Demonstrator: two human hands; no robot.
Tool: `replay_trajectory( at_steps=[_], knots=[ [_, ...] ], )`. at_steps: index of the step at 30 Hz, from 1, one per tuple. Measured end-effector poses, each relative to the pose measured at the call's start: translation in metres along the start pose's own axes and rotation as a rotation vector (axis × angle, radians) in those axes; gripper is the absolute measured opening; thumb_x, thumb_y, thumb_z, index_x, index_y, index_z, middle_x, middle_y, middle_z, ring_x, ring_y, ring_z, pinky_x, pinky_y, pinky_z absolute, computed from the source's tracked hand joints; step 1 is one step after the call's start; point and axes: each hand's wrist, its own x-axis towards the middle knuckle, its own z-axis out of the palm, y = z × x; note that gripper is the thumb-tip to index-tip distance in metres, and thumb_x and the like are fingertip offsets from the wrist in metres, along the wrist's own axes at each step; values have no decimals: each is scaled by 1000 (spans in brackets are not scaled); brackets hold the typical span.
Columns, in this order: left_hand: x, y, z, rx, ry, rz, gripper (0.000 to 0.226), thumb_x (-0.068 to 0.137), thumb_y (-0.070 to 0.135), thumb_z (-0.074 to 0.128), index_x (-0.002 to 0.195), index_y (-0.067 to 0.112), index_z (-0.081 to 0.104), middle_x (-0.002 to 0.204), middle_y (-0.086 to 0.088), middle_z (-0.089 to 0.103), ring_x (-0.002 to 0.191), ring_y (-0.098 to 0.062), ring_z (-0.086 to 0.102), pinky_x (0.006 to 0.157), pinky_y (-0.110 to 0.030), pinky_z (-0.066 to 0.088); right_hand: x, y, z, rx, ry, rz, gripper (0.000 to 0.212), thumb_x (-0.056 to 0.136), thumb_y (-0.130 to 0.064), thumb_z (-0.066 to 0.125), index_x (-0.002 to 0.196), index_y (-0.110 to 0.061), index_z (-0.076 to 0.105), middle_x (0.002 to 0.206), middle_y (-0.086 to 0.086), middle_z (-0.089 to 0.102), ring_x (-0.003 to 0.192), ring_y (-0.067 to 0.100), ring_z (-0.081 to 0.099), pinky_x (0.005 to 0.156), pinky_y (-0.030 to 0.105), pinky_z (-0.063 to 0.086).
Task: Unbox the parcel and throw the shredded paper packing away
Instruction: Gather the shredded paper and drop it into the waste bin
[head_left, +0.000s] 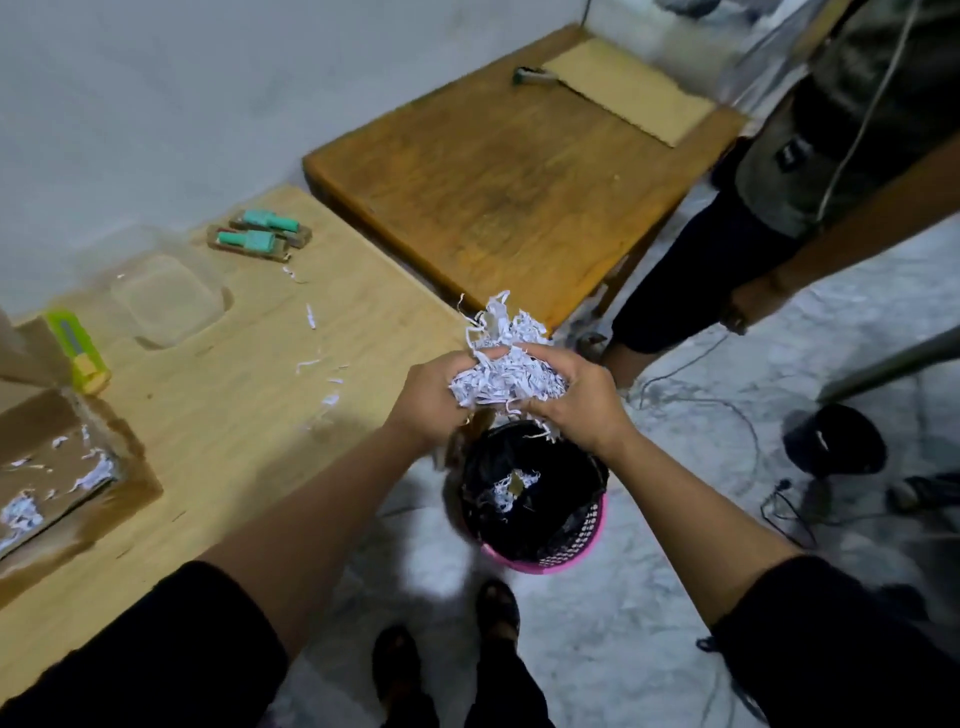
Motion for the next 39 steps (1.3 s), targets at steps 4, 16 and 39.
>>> replay_trajectory(
  at_steps=[4, 16, 39],
  knots=[
    [7, -16, 62, 48, -149, -7, 49, 71, 23, 78, 116, 10, 65, 113, -3, 67, 96, 10, 61, 87, -11, 46, -25, 58, -15, -14, -5, 126, 64, 63, -23, 82, 122, -20, 59, 127, 5, 61, 118, 11, 52, 102, 20, 37],
    [38, -115, 206, 191, -351, -370, 79, 76, 35, 74, 142, 16, 35, 144, -7, 42, 128, -24, 43, 99, -28, 36, -16, 228, 12, 42, -110, 478, 69, 73, -37, 75, 134, -28, 45, 138, 7, 46, 126, 21, 45, 107, 34, 38],
    [73, -1, 157, 970, -292, -147, 53, 95, 26, 45, 137, -4, 32, 136, -21, 43, 129, -34, 38, 104, -38, 36, 27, 133, -47, -601, -300, 101, 62, 97, -31, 39, 146, -6, 10, 157, 8, 11, 146, 21, 3, 117, 31, 9]
  ],
)
